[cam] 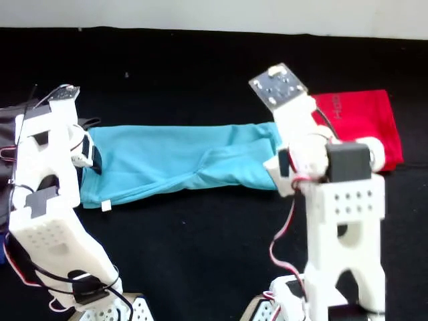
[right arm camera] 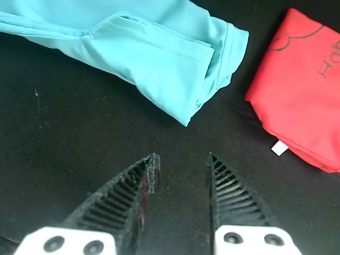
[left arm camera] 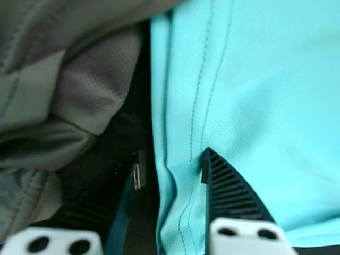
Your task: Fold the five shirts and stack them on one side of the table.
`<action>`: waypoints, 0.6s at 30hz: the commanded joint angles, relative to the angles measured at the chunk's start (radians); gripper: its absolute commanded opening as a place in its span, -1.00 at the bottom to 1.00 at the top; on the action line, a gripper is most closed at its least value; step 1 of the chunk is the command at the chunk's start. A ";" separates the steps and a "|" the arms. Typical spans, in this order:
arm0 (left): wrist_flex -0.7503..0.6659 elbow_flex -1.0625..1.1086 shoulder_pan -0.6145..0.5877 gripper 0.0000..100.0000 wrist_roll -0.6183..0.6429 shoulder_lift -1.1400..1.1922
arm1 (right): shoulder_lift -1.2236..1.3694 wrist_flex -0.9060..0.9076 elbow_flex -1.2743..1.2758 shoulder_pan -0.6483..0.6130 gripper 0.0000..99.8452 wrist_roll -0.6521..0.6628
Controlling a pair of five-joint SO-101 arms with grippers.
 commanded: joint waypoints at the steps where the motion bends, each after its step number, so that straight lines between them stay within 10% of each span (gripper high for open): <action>1: 0.077 -0.067 0.030 -0.83 0.006 0.042 | -0.105 0.005 0.068 0.015 -0.71 0.011; 15: 0.443 -0.441 -0.084 -0.98 -0.063 0.068 | -0.429 -0.478 0.969 0.371 -0.73 0.011; 18: 0.523 -0.478 -0.044 -0.98 -0.063 0.019 | -0.499 -0.631 1.142 0.414 -1.00 0.011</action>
